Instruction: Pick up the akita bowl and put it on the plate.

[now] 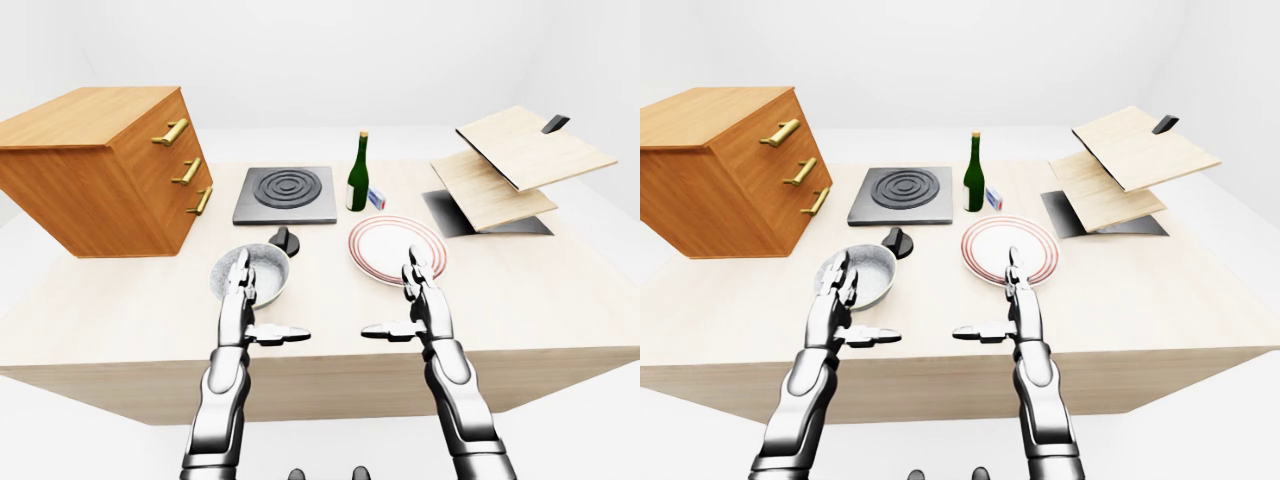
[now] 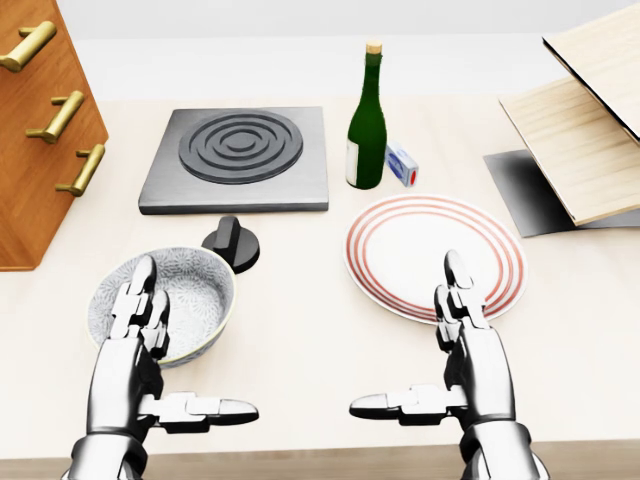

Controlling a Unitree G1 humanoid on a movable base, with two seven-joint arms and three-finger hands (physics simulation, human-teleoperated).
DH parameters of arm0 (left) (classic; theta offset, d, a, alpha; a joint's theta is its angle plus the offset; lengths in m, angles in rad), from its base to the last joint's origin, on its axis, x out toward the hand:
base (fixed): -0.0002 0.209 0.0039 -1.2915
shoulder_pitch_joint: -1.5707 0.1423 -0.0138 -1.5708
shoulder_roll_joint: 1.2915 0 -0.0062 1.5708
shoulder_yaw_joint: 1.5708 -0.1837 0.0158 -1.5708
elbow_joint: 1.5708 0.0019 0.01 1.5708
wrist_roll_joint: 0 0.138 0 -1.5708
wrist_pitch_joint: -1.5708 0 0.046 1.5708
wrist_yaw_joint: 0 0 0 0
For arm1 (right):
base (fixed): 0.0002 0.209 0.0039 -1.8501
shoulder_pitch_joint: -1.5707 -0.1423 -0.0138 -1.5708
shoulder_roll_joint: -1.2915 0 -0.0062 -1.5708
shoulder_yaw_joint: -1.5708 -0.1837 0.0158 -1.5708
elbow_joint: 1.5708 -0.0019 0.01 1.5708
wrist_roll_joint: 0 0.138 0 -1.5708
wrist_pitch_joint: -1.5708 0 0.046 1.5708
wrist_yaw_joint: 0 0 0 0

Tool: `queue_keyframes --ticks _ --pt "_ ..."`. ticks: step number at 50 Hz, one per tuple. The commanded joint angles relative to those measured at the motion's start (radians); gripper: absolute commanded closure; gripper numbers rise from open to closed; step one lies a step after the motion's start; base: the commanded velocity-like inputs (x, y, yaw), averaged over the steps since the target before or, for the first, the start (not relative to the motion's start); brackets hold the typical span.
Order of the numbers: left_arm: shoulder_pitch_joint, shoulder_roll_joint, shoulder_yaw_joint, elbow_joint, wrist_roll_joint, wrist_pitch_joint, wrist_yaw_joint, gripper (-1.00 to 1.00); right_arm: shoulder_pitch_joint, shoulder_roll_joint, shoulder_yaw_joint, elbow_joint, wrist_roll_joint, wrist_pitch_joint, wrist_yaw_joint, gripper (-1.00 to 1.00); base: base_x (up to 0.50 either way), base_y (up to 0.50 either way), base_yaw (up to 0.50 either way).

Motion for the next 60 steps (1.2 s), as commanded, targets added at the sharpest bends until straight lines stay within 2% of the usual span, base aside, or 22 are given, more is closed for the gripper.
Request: queue_keyframes --ticks 1,6,10,11,13,15,18,27,29,31,33,34,40,52,60 --pt "0.006 0.008 0.015 -0.007 -0.007 -0.006 -0.026 -1.0 -0.002 -0.009 -0.018 0.008 0.021 0.012 0.029 -0.98 0.0 0.0 0.0" --pt "-0.007 0.011 0.026 0.009 -0.013 -0.015 -0.023 -1.0 0.0 -0.007 -0.019 -0.002 0.031 0.022 0.027 -0.98 0.0 0.0 0.0" --pt "-0.009 0.013 0.029 -0.006 -0.018 0.001 -0.021 -1.0 0.001 -0.01 -0.021 -0.013 0.028 0.029 0.024 -0.98 0.0 0.0 0.0" --pt "-0.01 0.013 0.03 0.003 -0.018 -0.008 -0.021 -1.0 0.002 -0.009 -0.019 -0.018 0.027 0.033 0.023 -0.98 0.0 0.0 0.0" --pt "-0.012 0.013 0.031 0.007 -0.018 -0.009 -0.021 -1.0 0.003 -0.009 -0.019 -0.021 0.026 0.033 0.022 -0.98 0.0 0.0 0.0" --pt "-0.007 0.013 0.03 -0.018 -0.021 0.008 -0.021 -1.0 0.003 -0.01 -0.019 -0.023 0.025 0.034 0.023 -0.98 0.0 0.0 0.0" --pt "-0.013 0.014 0.033 0.003 -0.022 -0.006 -0.021 -1.0 0.005 -0.01 -0.017 -0.038 0.022 0.044 0.022 -0.98 0.0 0.0 0.0" --pt "-0.009 0.014 0.032 -0.02 -0.024 0.006 -0.02 -1.0 0.008 -0.01 -0.016 -0.056 0.013 0.053 0.02 -0.98 0.0 0.0 0.0" --pt "-0.006 0.014 0.036 -0.055 -0.033 0.024 -0.021 -1.0 0.012 -0.01 -0.013 -0.075 0.001 0.061 0.013 -0.98 0.0 0.0 0.0" --pt "-0.001 0.015 0.039 -0.099 -0.041 0.054 -0.021 -1.0 0.016 -0.009 -0.011 -0.096 -0.003 0.075 0.013 -0.98 0.0 0.0 0.0" --pt "0.0 0.015 0.04 -0.1 -0.042 0.056 -0.021 -1.0 0.016 -0.009 -0.011 -0.097 -0.003 0.076 0.013 -0.98 0.0 0.0 0.0" --pt "0.005 0.017 0.043 -0.153 -0.05 0.085 -0.022 -1.0 0.019 -0.009 -0.004 -0.12 -0.017 0.083 0.009 -0.98 0.0 0.0 0.0" --pt "0.021 0.016 0.047 -0.277 -0.063 0.085 -0.023 -1.0 0.028 -0.007 0.0 -0.17 -0.027 0.083 0.01 -0.98 0.0 0.0 0.0" --pt "0.017 0.019 0.065 -0.354 -0.079 0.085 -0.025 -1.0 0.044 -0.006 0.01 -0.32 -0.052 0.083 0.011 -0.98 0.0 0.0 0.0" --pt "0.02 0.024 0.094 -0.545 -0.118 0.085 -0.02 -1.0 0.051 -0.006 0.022 -0.466 -0.079 0.083 0.015 -0.98 0.0 0.0 0.0"
